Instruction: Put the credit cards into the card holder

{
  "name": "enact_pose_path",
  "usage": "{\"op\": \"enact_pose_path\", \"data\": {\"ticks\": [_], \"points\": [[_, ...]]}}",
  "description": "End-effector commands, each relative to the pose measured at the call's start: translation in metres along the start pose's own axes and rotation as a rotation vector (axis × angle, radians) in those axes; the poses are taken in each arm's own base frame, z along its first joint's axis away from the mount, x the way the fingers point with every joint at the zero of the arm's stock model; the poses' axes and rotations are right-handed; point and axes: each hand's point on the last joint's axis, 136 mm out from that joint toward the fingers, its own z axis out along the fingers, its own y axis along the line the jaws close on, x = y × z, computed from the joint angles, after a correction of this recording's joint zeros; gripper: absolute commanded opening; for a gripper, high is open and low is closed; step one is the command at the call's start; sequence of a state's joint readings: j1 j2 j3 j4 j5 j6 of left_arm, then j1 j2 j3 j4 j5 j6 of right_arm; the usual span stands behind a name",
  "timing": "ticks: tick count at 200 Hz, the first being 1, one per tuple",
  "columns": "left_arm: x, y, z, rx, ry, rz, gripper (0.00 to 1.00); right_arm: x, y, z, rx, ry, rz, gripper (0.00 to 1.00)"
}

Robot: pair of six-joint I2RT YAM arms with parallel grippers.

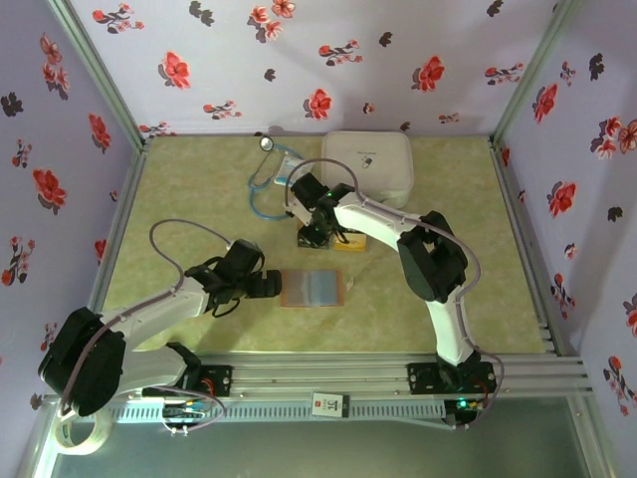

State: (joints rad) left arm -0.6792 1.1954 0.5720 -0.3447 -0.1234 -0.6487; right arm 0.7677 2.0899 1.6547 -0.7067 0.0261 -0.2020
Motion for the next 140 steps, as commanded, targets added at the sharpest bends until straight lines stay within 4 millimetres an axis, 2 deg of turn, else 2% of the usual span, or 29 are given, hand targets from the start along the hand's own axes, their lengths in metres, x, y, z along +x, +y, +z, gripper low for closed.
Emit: {"op": "enact_pose_path", "data": {"ticks": [1, 92, 140], "points": [[-0.004, 0.005, 0.000, -0.011, -0.023, -0.024, 1.00, 0.012, 0.010, 0.008, -0.023, 0.053, -0.027, 0.28], [-0.004, 0.004, 0.001, -0.010, -0.015, -0.020, 1.00, 0.009, 0.004, 0.013, 0.040, 0.088, -0.144, 0.14], [-0.004, 0.004, 0.000, -0.008, -0.010, -0.017, 1.00, -0.001, 0.009, 0.003, 0.073, 0.069, -0.229, 0.06]]}}
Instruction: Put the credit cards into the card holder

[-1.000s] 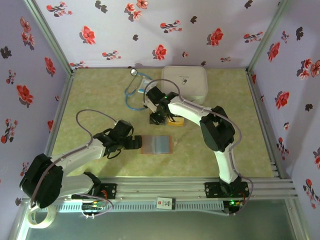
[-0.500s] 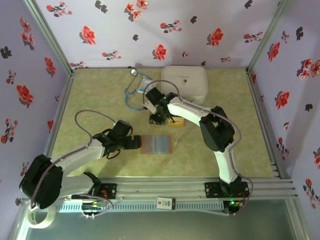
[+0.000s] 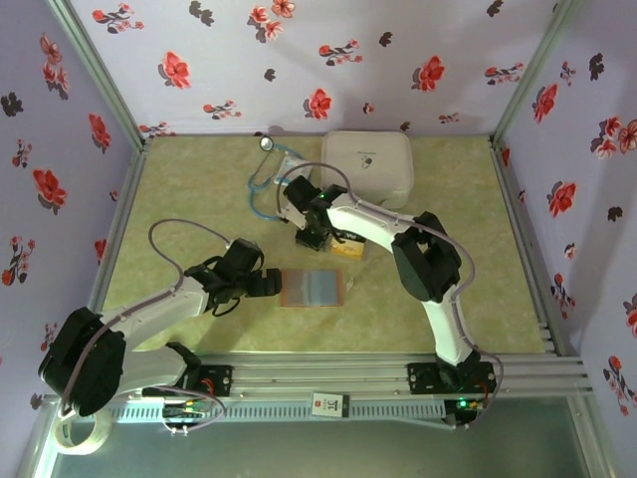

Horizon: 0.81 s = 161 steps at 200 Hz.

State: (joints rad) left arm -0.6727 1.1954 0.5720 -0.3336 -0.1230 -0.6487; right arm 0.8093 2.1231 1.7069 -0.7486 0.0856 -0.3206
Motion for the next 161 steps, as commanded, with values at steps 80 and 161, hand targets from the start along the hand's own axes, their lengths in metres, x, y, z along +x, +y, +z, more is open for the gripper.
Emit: {"op": "enact_pose_path", "data": {"ticks": [80, 161], "points": [[-0.006, 0.000, -0.002, -0.007, -0.004, -0.008, 1.00, -0.016, -0.005, -0.038, 0.082, -0.023, -0.125, 0.00], [-0.010, -0.003, -0.005, 0.003, -0.010, 0.023, 1.00, -0.034, 0.013, -0.096, 0.034, -0.205, 0.018, 0.00]]}}
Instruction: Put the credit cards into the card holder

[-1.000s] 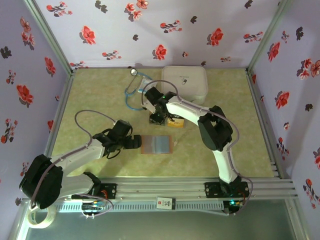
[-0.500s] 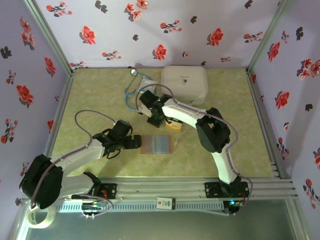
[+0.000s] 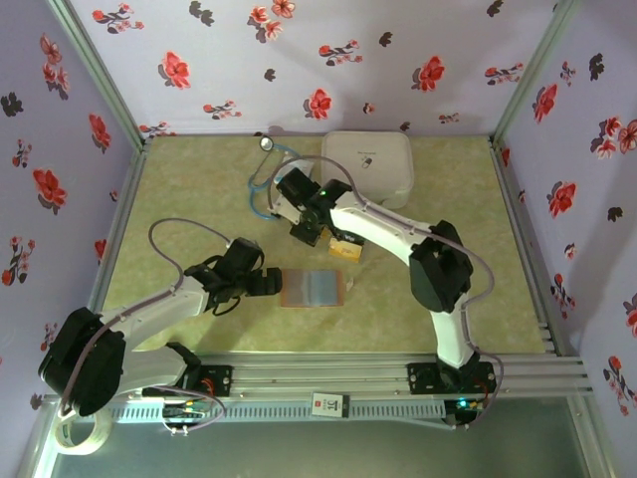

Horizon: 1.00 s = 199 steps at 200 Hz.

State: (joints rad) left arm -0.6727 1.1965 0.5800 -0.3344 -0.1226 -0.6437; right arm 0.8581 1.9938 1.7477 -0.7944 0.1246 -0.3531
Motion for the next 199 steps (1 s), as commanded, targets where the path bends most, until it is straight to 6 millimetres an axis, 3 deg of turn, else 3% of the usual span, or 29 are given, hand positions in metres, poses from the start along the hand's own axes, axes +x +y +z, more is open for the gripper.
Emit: {"op": "enact_pose_path", "data": {"ticks": [1, 102, 199], "points": [[-0.008, -0.002, -0.004, 0.000, -0.007, 0.019, 1.00, -0.012, 0.007, -0.029, -0.016, -0.091, 0.090, 0.00], [-0.012, -0.014, -0.010, 0.027, 0.028, 0.105, 1.00, 0.008, 0.042, -0.044, -0.111, -0.258, 0.568, 0.00], [-0.015, -0.019, 0.001, 0.010, 0.062, 0.169, 1.00, 0.058, 0.059, -0.054, -0.216, -0.355, 0.949, 0.00]]}}
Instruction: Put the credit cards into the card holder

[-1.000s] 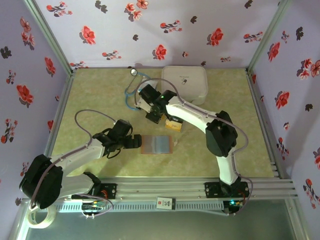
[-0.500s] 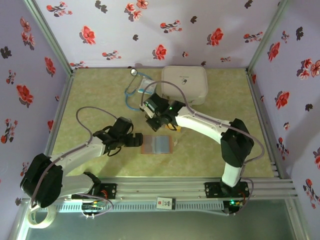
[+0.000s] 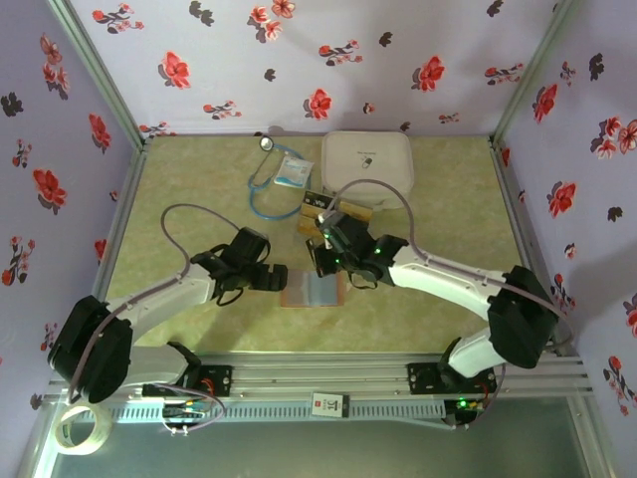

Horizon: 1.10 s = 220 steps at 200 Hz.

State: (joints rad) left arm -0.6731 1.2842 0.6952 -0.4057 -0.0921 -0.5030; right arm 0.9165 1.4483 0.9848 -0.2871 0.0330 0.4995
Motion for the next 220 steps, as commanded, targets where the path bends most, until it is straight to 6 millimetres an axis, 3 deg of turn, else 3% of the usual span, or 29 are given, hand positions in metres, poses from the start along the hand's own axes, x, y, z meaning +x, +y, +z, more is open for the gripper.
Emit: {"op": "enact_pose_path", "data": {"ticks": [1, 62, 152, 220], "points": [[-0.005, -0.004, 0.001, 0.007, 0.007, 0.024, 1.00, -0.002, 0.007, -0.005, -0.066, -0.055, 0.138, 0.00], [-0.002, -0.017, 0.005, 0.001, -0.002, 0.062, 1.00, 0.032, 0.001, 0.013, -0.125, -0.016, 0.285, 0.00], [-0.001, -0.023, 0.019, -0.086, 0.013, 0.144, 1.00, 0.042, 0.002, 0.027, -0.205, -0.017, 0.346, 0.00], [0.009, -0.019, 0.032, -0.099, 0.031, 0.148, 1.00, 0.050, -0.012, 0.033, -0.198, -0.016, 0.379, 0.00]]}}
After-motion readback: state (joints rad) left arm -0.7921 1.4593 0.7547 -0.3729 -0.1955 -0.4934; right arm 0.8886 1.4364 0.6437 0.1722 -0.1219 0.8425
